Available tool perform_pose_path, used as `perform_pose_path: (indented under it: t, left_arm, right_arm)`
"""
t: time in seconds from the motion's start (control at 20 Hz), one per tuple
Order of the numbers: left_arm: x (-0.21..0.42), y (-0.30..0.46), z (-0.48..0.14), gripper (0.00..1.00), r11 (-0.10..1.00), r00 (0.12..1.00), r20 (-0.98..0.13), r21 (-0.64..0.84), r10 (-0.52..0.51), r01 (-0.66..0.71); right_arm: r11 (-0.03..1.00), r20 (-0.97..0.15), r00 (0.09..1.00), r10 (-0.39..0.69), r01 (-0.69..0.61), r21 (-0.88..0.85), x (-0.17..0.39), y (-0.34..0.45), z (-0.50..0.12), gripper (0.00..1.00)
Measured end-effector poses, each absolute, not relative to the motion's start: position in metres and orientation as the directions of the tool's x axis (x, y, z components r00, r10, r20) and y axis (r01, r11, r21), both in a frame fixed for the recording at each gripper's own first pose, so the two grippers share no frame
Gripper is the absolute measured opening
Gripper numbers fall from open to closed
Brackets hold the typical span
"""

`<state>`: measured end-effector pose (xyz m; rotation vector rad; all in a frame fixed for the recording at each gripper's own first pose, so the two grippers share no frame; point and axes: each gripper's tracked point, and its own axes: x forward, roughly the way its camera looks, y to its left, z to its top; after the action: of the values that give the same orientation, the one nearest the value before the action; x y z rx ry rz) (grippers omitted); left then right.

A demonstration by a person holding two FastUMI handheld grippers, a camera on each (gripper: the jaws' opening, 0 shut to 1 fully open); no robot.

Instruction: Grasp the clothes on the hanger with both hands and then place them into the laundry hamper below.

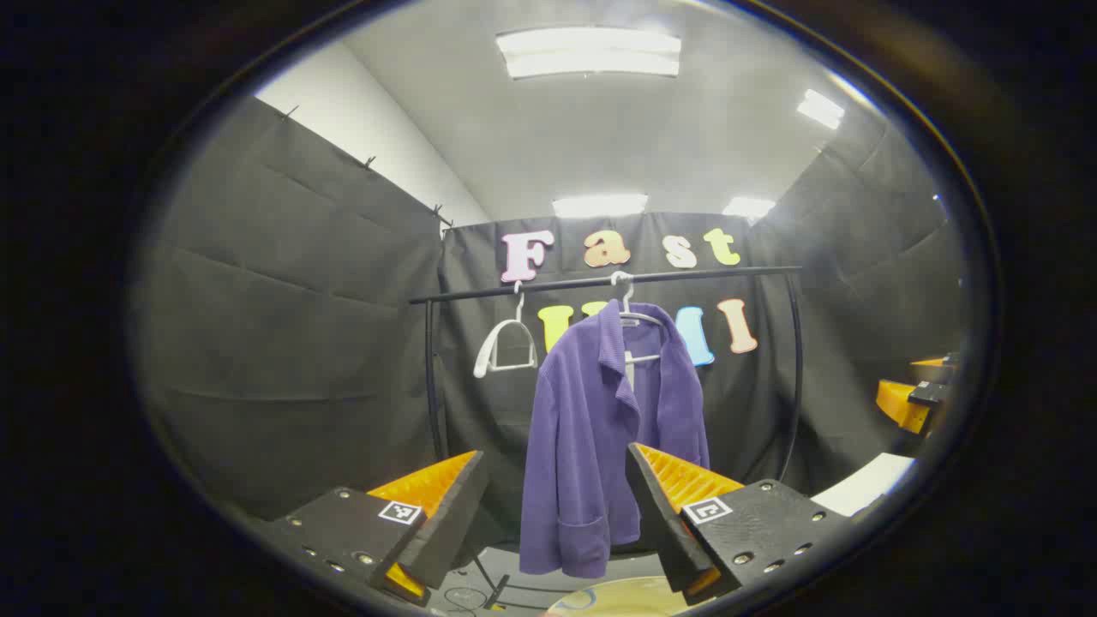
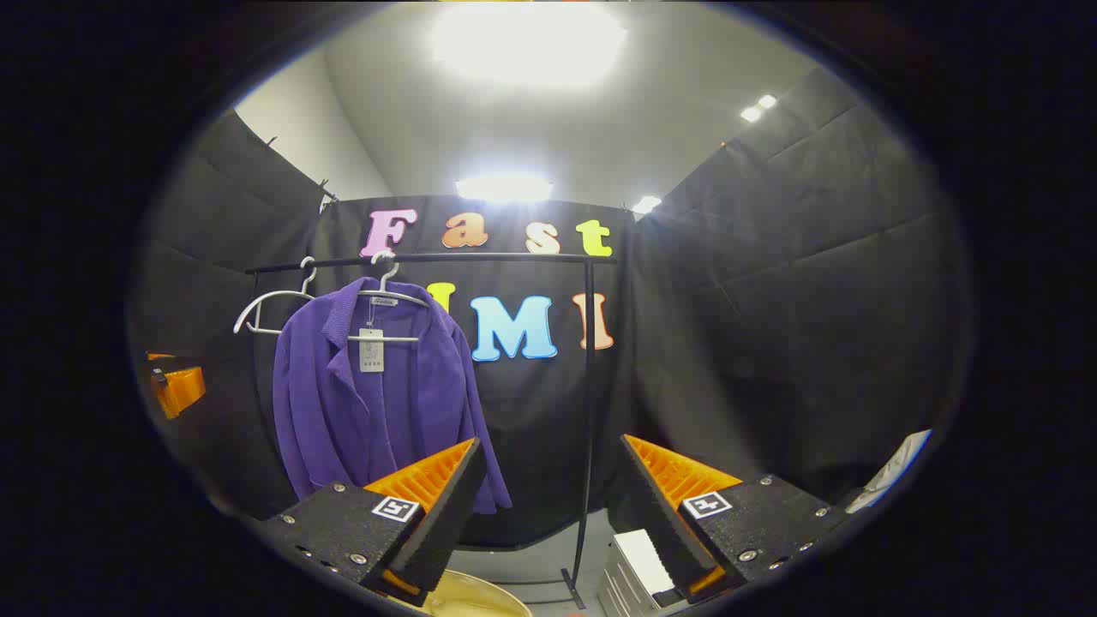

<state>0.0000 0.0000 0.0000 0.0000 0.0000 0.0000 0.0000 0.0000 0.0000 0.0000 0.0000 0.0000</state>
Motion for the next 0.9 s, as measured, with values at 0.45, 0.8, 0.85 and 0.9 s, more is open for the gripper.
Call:
perform_pose_path:
  t: [0.45, 0.8, 0.85, 0.9]
  left_arm:
    - [-0.002, -0.002, -0.001, 0.93, 1.0, 1.0, -0.002, 0.018, -0.01, 0.01]
    - [0.003, 0.005, 0.003, 0.97, 1.0, 1.0, 0.005, 0.008, 0.013, -0.013]
    - [0.001, 0.006, 0.004, 0.97, 1.0, 1.0, 0.009, 0.004, 0.018, -0.018]
    - [0.002, 0.005, 0.006, 0.97, 1.0, 1.0, 0.009, 0.001, 0.023, -0.023]
  right_arm:
    - [1.0, 0.001, 1.0, -0.004, 0.004, 0.009, 0.002, 0.001, 0.001, 0.95]
    - [1.0, 0.028, 0.999, 0.021, -0.021, 0.003, 0.016, 0.006, 0.014, 0.95]
    - [1.0, 0.039, 0.999, 0.031, -0.031, 0.0, 0.021, 0.008, 0.018, 0.95]
    - [0.999, 0.049, 0.998, 0.038, -0.038, -0.002, 0.028, 0.009, 0.022, 0.95]
